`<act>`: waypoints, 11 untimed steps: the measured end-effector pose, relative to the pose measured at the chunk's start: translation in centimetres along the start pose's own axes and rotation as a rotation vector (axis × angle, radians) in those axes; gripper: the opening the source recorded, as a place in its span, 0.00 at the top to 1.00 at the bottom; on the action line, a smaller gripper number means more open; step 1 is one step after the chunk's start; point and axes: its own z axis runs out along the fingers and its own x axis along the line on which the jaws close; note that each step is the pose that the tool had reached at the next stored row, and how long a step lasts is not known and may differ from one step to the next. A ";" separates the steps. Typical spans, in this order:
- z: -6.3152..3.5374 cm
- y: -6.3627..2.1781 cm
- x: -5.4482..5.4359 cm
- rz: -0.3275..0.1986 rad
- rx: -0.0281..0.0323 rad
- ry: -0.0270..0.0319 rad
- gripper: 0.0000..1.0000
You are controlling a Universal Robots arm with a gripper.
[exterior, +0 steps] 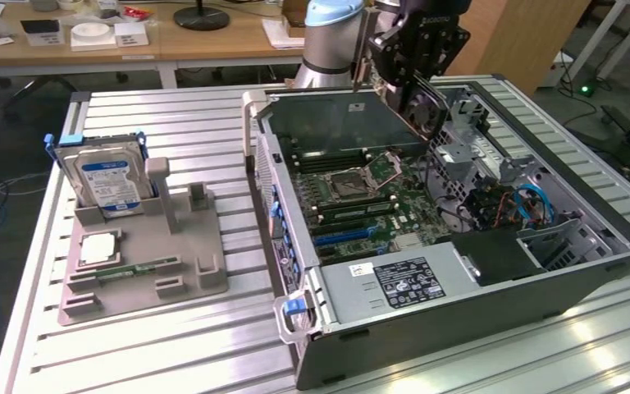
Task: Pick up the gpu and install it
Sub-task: 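Insert the gpu into the slot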
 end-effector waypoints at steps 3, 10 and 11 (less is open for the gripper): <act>0.00 -0.01 0.0 -0.031 -0.0004 -0.0005 0.72; 0.00 -0.04 0.0 -0.105 -0.0014 -0.0017 0.72; 0.00 -0.05 0.0 -0.114 -0.0015 -0.0019 0.72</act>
